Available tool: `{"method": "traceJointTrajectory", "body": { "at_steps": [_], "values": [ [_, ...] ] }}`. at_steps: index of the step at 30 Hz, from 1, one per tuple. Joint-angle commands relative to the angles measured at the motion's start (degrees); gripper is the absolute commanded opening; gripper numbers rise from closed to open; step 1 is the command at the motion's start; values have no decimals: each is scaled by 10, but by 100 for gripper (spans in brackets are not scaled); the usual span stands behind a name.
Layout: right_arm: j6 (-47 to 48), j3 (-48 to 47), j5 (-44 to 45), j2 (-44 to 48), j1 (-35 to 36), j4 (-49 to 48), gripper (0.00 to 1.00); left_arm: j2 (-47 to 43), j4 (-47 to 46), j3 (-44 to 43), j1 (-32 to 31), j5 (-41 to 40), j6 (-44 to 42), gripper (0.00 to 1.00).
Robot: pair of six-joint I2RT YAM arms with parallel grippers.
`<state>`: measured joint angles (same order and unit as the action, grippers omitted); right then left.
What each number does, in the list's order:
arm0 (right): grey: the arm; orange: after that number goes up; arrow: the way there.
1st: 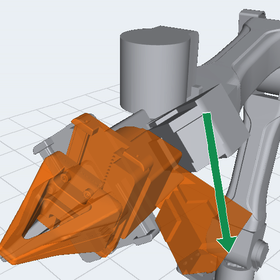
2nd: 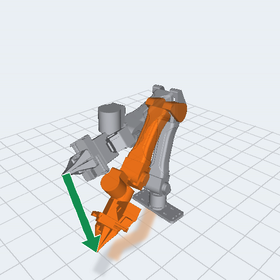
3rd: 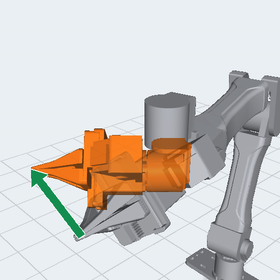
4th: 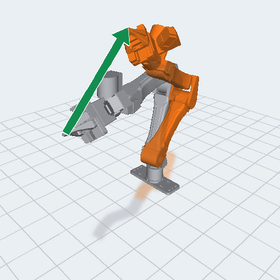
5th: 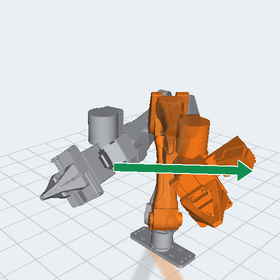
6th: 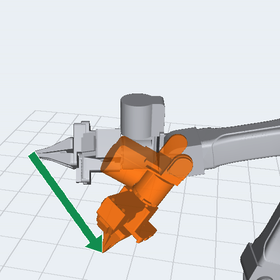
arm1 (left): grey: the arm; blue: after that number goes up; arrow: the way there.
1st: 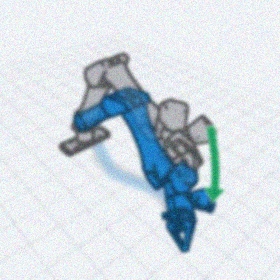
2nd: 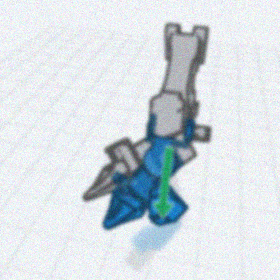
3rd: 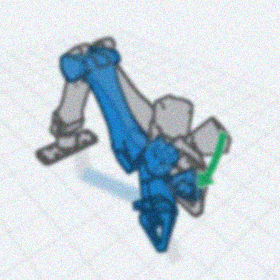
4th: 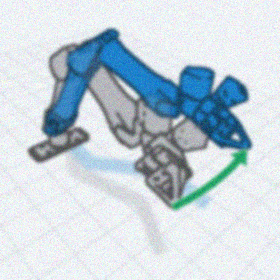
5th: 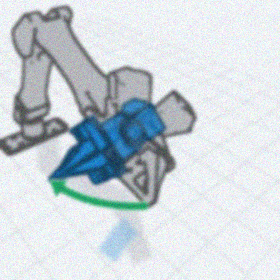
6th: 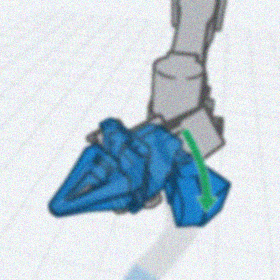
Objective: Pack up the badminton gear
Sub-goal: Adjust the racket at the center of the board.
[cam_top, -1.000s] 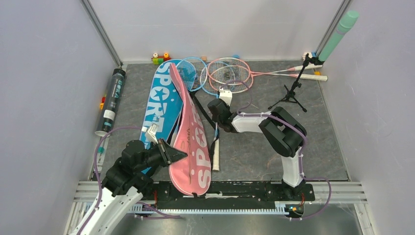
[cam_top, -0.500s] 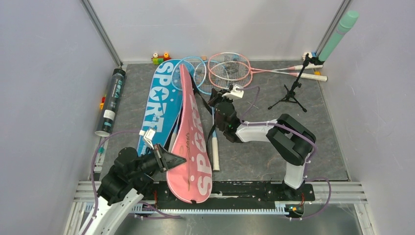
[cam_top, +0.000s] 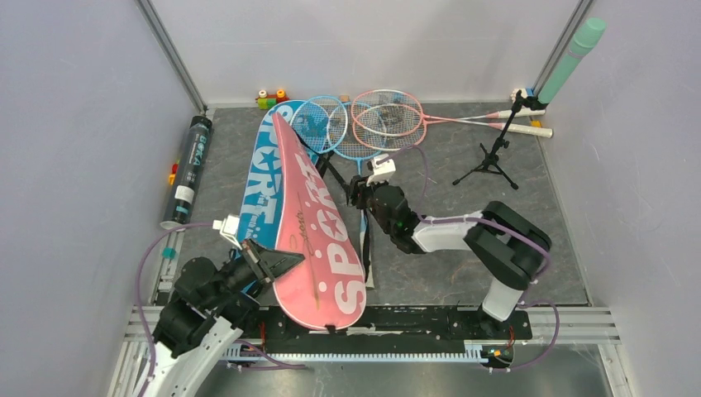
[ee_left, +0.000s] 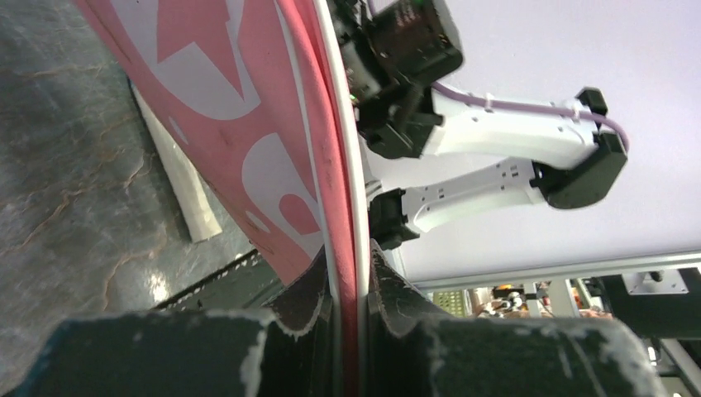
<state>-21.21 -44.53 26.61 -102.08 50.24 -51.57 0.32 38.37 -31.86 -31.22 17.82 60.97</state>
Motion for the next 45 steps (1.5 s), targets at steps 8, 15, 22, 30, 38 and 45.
{"method": "traceJointTrajectory", "body": {
  "at_steps": [8, 15, 22, 30, 38, 45],
  "values": [
    [-26, -22, -193, 62, -13, 327, 69, 60, -285, 104, 1, 105, 99, 2],
    [-51, -116, -129, -34, -29, 364, 63, 75, -104, 75, 1, 97, 40, 2],
    [-73, -236, 12, -131, -52, 406, 57, 51, -51, 81, 1, 95, 30, 2],
    [-89, -248, -27, -163, -95, 338, 54, 42, -45, 105, 2, 102, 38, 2],
    [-84, -323, -14, -233, -106, 343, 52, 47, -27, 100, 2, 89, 26, 2],
    [-141, -377, 0, -279, -106, 413, 36, 49, -27, 99, 1, 89, 26, 2]
  ]
}}
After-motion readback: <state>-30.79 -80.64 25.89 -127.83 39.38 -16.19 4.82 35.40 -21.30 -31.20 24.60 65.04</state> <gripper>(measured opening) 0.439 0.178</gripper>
